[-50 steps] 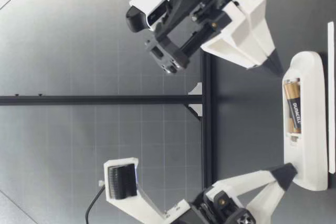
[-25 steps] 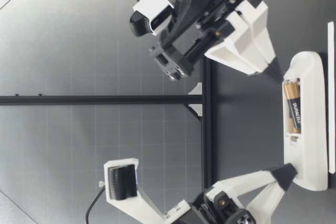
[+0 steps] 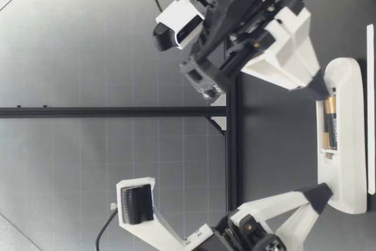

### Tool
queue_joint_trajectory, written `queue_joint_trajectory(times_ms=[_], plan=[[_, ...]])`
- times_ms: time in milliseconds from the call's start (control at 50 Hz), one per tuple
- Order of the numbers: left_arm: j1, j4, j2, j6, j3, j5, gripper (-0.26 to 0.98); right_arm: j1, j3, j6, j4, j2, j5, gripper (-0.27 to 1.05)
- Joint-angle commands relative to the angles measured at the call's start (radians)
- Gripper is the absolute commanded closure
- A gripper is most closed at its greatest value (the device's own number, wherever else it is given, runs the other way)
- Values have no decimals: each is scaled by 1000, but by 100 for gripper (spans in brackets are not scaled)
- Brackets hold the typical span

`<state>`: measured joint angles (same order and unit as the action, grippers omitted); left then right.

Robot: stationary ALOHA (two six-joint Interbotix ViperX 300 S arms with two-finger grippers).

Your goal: Place the battery into the slot of the remote controller.

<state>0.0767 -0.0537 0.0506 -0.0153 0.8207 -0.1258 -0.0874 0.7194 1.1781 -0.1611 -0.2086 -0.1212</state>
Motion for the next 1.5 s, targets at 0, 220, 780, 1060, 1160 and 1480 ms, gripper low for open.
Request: queue_joint_trajectory(times_ms=[0, 220, 780, 1060, 1160, 1480], plan=[[2, 0, -3, 2, -3, -6, 90, 0, -20, -3, 5, 12, 3, 92], [2, -2, -8, 2, -11, -3, 90, -2, -20, -8, 23, 40, 20, 92], [-14, 0, 57, 17, -173, 80, 90, -44, 72, -6, 193, 224, 86, 92], [-20, 0, 138, 15, -210, 25, 90, -43, 75, -8, 213, 216, 81, 92], [-20, 0, 176, 6, -212, 23, 90, -44, 74, -8, 224, 216, 81, 92], [-20, -2, 91, 2, -198, 17, 90, -43, 72, -21, 324, 267, 83, 92]])
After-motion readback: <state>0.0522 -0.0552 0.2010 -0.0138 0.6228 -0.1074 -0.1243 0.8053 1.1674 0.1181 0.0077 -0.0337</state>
